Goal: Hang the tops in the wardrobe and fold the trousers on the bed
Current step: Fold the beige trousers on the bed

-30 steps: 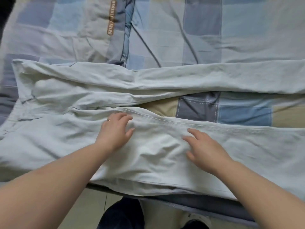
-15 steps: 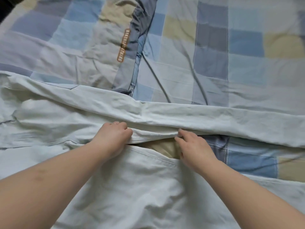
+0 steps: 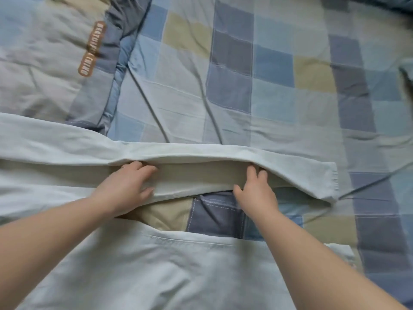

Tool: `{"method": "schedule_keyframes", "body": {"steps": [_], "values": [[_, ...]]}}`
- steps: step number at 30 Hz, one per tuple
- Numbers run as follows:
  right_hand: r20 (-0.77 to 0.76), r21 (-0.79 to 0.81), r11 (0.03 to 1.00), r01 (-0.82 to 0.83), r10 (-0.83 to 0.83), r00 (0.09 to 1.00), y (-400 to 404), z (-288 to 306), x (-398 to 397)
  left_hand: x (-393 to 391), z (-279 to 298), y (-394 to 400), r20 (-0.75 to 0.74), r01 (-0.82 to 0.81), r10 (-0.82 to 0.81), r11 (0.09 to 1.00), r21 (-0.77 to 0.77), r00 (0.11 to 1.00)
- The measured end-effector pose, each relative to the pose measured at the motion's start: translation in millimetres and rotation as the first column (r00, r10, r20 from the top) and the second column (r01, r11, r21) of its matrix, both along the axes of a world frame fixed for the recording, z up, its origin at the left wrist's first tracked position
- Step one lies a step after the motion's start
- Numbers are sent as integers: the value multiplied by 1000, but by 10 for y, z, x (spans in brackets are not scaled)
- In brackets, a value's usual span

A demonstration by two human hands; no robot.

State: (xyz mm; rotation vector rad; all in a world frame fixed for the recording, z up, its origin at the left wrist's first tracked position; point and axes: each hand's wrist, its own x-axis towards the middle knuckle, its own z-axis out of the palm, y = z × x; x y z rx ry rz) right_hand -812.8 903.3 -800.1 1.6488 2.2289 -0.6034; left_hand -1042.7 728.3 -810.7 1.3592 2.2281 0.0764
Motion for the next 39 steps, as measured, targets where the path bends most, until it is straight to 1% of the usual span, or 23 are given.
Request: {"method": "schedule_keyframes", "body": {"steps": [3,5,6,8,9,10,12,13,16,18,20,21,22,24,26,28,31,32,33,35,37,38,39], "values": [[-38,58,996,64,-62,997,372,41,183,168,-28,349,72,-79,72,992,103,995],[-97,2,978,207,-206,974,653,21,364,260,-71,598,225,-247,212,959,139,951],[-154,-67,944,323,-329,932,774,6,462,285,-66,701,363,-410,345,904,118,866],[-266,-253,799,546,-600,755,956,11,647,300,-45,894,645,-731,574,681,-35,505],[-293,-288,755,588,-655,697,1019,9,731,292,-43,952,695,-807,614,584,-82,374],[-299,-251,770,586,-638,710,1092,13,811,287,-47,1009,688,-828,621,559,-52,376],[-299,-87,879,469,-472,829,1241,25,918,265,-75,1135,590,-764,564,627,150,578],[-313,-42,912,409,-401,861,1301,33,926,255,-68,1193,582,-727,513,653,213,631],[-378,-71,955,288,-293,878,1440,18,814,296,6,1423,669,-690,416,695,203,616],[-321,-75,988,132,-149,935,1417,-11,735,420,10,1518,635,-624,385,755,200,670],[-140,-66,992,-111,101,985,1260,-71,795,687,-70,1454,376,-331,237,921,207,896],[-22,-56,970,-237,236,972,1143,-120,878,842,-137,1376,235,-122,88,983,136,968],[79,-41,939,-340,343,936,1037,-171,974,987,-199,1294,136,54,-56,998,21,989],[218,-29,914,-406,402,889,919,-251,1154,1109,-315,1223,20,219,-219,958,-186,975],[278,-7,934,-357,345,897,927,-266,1215,1106,-364,1257,5,224,-229,946,-236,973],[343,15,943,-332,307,888,987,-271,1222,1109,-378,1286,-31,218,-231,948,-230,973],[417,47,911,-411,355,836,1064,-227,1249,1216,-433,1240,-105,234,-255,956,-180,961],[392,128,863,-488,408,825,1080,-204,1284,1259,-415,1203,-118,223,-244,961,-162,963],[401,195,780,-594,489,774,1094,-170,1298,1293,-383,1176,-116,206,-224,968,-145,968],[394,261,703,-662,548,738,1168,-74,1423,1306,-310,1133,-60,195,-204,972,-128,977],[524,146,756,-638,488,698,1137,69,1409,1267,-255,1058,-16,230,-234,966,-115,972],[549,111,759,-642,492,676,1141,54,1387,1229,-227,1009,-5,237,-239,965,-112,971],[503,87,751,-654,534,680,1098,81,1285,1175,-179,941,3,227,-228,967,-116,974]]}}
